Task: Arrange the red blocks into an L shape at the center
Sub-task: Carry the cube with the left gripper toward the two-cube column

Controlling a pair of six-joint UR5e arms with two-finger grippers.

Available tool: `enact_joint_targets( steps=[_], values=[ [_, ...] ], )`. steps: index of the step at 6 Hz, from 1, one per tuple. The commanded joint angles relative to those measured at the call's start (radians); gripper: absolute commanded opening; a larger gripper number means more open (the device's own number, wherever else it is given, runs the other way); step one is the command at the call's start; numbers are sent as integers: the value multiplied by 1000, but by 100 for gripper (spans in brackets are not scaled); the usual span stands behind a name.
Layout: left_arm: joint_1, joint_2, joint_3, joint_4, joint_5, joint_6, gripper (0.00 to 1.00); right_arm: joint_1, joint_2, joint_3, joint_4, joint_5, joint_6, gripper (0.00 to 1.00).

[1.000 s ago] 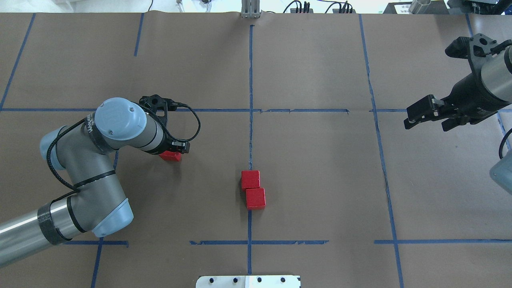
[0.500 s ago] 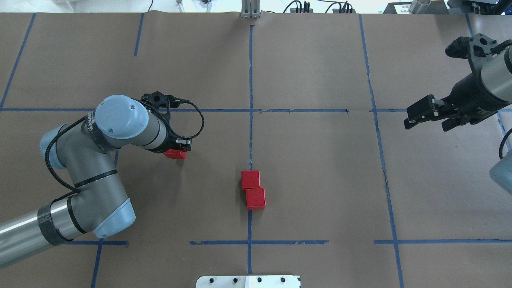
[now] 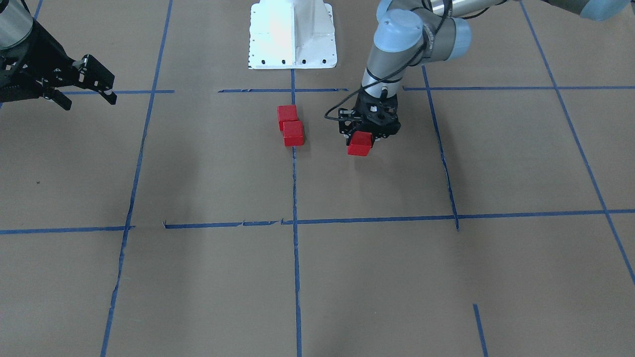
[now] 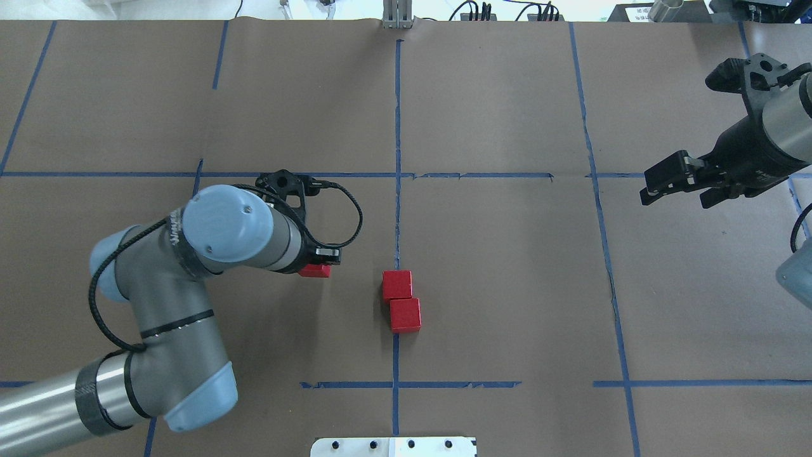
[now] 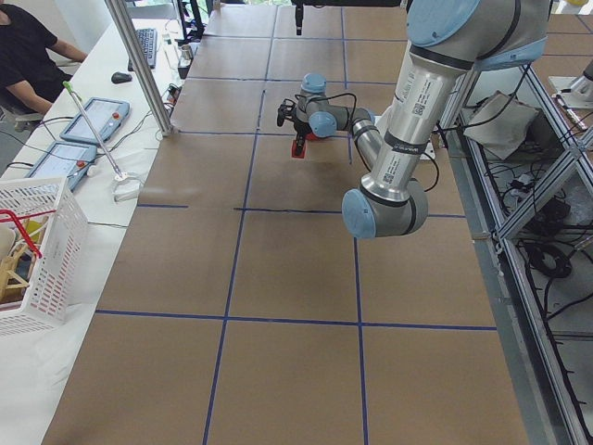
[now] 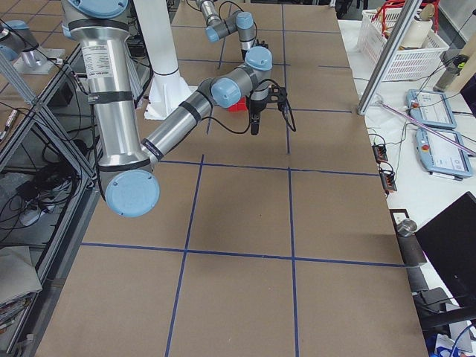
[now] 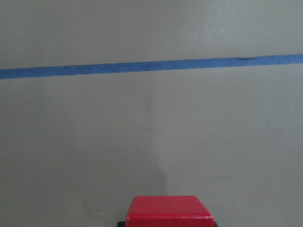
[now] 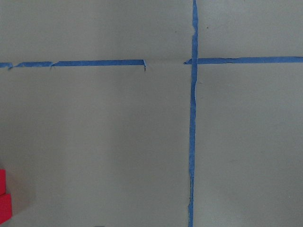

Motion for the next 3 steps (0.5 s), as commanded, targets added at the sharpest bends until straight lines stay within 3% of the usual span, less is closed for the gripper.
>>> enact_joint_targets(
  steps=[1,3],
  values=[
    [63,-82,-8,127,47,-364,0,-2,0,-4,0,-1,0,100],
    [80,-97,4,130,48,-812,0,-6,0,-5,0,-3,0,100]
  ],
)
